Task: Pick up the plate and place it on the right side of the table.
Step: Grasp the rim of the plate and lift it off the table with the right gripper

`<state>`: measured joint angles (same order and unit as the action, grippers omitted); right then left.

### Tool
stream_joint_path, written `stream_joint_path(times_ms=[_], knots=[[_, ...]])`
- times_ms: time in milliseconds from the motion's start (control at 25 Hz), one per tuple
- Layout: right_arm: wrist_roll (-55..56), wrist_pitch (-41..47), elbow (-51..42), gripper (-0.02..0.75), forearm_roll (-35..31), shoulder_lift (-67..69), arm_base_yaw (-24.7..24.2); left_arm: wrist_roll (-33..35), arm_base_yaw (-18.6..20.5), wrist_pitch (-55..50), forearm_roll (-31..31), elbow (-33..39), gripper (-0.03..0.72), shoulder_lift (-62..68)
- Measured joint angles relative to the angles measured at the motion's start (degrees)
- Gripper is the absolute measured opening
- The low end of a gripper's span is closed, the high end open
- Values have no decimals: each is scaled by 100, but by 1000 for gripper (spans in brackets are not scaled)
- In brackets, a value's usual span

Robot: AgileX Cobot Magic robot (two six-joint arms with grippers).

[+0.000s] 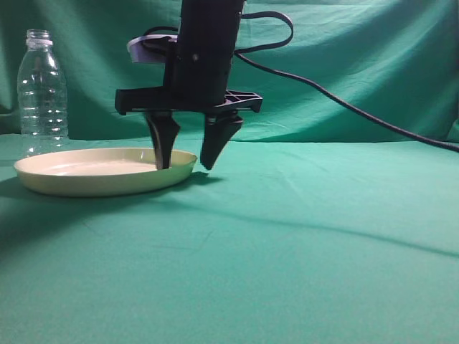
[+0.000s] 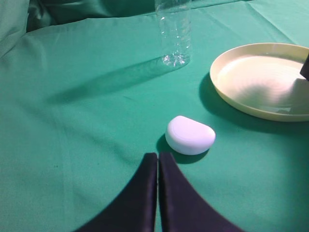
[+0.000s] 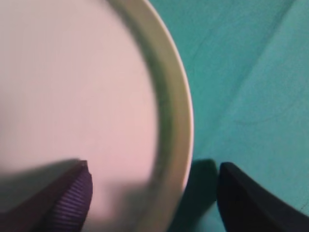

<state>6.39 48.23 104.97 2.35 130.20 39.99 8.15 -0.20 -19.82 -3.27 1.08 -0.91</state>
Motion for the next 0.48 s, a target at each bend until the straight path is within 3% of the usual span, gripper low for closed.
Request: stream_joint_path(times_ms=[40,120,280,360,480], knots=[[0,-27,8,517,0,32,0,0,0,0,0,0,0,0],[0,-51,57,410,25,47,10,0,0,0,0,0,0,0],[13,-127,74,108,127,91,10,0,0,0,0,0,0,0],[197,-136,129,56,213,95,10,0,0,0,0,0,0,0],[555,341,433,71,612,107,21,0,0,0,0,0,0,0]])
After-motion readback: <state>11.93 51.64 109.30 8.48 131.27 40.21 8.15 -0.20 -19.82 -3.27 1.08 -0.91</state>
